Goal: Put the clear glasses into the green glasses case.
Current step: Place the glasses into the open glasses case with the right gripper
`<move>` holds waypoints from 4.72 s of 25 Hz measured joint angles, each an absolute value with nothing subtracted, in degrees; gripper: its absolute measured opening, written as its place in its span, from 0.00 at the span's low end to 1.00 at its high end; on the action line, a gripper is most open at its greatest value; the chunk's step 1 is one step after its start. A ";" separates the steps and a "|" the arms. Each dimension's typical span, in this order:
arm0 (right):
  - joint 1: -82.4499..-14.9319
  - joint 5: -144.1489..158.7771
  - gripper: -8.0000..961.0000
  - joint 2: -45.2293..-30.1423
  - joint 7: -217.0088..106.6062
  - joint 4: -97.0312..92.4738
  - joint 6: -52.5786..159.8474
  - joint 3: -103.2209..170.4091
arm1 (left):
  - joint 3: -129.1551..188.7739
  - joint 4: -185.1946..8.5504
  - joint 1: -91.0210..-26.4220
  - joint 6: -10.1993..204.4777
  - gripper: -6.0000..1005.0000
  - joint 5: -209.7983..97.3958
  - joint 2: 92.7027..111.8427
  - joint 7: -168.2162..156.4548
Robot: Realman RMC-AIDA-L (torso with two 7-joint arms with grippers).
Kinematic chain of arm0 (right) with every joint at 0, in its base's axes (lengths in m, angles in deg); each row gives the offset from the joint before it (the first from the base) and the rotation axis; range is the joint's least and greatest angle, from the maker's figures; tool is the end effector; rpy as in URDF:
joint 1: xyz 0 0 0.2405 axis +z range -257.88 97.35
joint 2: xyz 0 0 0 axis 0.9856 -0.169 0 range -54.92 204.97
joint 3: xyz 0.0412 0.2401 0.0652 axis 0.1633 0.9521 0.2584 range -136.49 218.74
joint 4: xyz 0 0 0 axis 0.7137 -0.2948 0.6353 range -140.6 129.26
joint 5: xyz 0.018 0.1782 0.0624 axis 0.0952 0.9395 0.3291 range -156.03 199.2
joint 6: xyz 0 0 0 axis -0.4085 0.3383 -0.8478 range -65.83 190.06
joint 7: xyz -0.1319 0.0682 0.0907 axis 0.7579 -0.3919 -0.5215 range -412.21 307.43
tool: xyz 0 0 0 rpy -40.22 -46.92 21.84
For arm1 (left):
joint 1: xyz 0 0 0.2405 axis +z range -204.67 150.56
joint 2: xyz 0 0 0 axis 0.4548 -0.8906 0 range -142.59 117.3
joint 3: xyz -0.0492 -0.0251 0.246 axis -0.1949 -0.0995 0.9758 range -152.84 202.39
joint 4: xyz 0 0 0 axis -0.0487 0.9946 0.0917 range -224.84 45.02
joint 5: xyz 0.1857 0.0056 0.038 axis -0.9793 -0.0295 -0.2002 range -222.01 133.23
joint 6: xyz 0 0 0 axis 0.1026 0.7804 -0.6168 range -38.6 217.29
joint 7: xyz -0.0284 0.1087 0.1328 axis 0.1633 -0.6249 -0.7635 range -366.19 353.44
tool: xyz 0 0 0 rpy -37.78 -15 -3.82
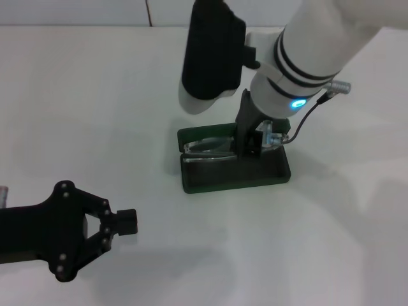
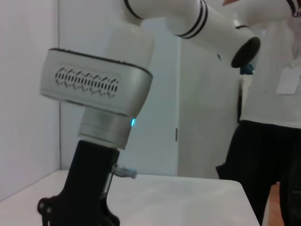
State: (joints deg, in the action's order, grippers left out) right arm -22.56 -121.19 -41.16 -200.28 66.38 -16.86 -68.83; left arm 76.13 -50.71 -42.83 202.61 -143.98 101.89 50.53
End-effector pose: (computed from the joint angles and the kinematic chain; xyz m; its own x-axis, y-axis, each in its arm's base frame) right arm 0.0739 0.3503 -0.0974 0.8745 -0.0445 0.4830 0.0933 -0.9618 -0.2574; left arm -0.2436 0.2164 0.0096 0.7691 0.0200 0.6388 0.0856 -0.9937 -0.0720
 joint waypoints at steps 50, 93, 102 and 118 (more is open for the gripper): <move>-17.82 -124.68 0.12 -41.16 -206.58 59.69 -11.33 -80.14 | 76.24 -53.88 -44.66 201.98 0.05 -144.48 103.01 47.93; -17.63 -123.02 0.12 -41.16 -206.32 59.79 -11.11 -81.04 | 74.35 -53.88 -42.87 201.92 0.06 -147.33 101.43 46.84; -17.46 -122.93 0.12 -41.16 -206.76 59.64 -11.45 -81.42 | 74.35 -53.88 -42.88 201.93 0.06 -147.33 101.63 46.72; -17.40 -123.18 0.14 -41.16 -207.81 60.06 -11.89 -82.07 | 74.35 -54.46 -42.87 201.93 0.06 -147.30 101.59 46.59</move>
